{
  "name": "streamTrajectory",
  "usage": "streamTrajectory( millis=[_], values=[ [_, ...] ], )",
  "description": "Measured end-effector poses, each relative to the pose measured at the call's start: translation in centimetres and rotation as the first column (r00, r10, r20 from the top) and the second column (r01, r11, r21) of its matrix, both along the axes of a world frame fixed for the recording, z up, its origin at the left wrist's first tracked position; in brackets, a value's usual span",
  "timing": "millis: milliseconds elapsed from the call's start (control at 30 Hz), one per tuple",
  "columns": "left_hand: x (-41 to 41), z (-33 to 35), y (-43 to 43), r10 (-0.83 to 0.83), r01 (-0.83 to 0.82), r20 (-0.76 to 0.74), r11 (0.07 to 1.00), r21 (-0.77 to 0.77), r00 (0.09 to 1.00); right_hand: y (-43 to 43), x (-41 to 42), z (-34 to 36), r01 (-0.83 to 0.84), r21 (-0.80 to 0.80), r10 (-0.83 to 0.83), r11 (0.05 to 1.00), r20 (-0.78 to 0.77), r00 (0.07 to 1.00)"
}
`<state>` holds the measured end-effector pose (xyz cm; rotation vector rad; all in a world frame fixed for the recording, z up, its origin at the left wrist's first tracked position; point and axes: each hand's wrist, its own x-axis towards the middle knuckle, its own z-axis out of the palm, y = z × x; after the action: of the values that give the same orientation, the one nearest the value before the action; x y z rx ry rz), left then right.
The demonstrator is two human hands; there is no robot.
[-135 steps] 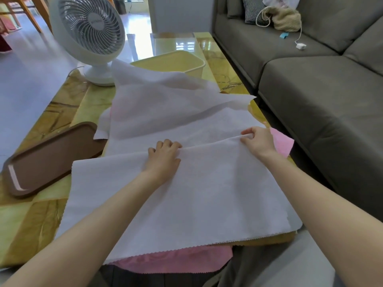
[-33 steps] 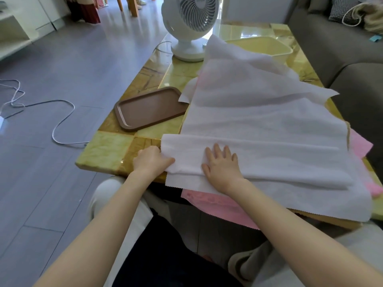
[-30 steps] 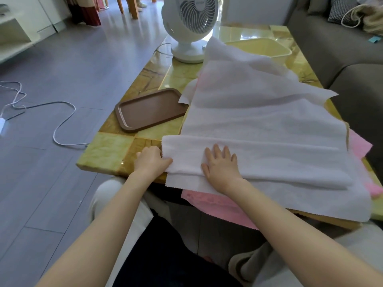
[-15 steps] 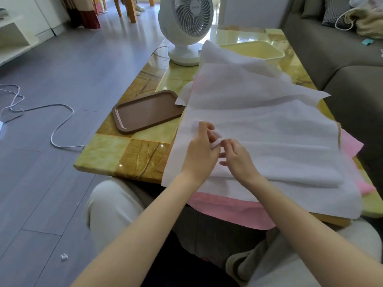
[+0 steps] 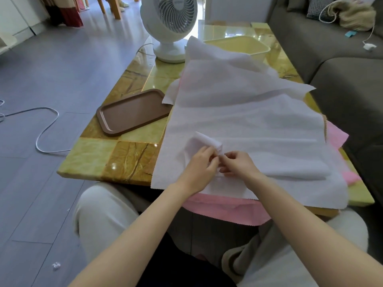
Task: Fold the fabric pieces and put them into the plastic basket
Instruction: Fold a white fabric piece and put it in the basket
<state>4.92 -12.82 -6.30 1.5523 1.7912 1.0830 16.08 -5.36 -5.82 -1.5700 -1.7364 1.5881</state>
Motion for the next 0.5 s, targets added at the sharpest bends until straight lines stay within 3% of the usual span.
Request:
streamTrajectory(
  millis=[233,333,500],
  values=[
    [-4.2,1.0,1.6,0.235,-0.224,-0.117,0.97,0.095,0.965,-0.2,0.5,0.6,-0.011,0.106,0.001,0.994,0.093,0.996],
    [-5.7,1.5,3.6,0.146,-0.152,-0.23,0.988,-0.009,0.962,0.1,1.3,1.0,-0.097,0.097,0.074,0.991,0.214,0.974],
    [-6.2,1.1,5.8,-0.06,0.02,-0.155,0.969,-0.245,0.986,0.5,1.6,1.2,-0.209,0.0,0.2,0.978,0.295,0.934]
  ],
)
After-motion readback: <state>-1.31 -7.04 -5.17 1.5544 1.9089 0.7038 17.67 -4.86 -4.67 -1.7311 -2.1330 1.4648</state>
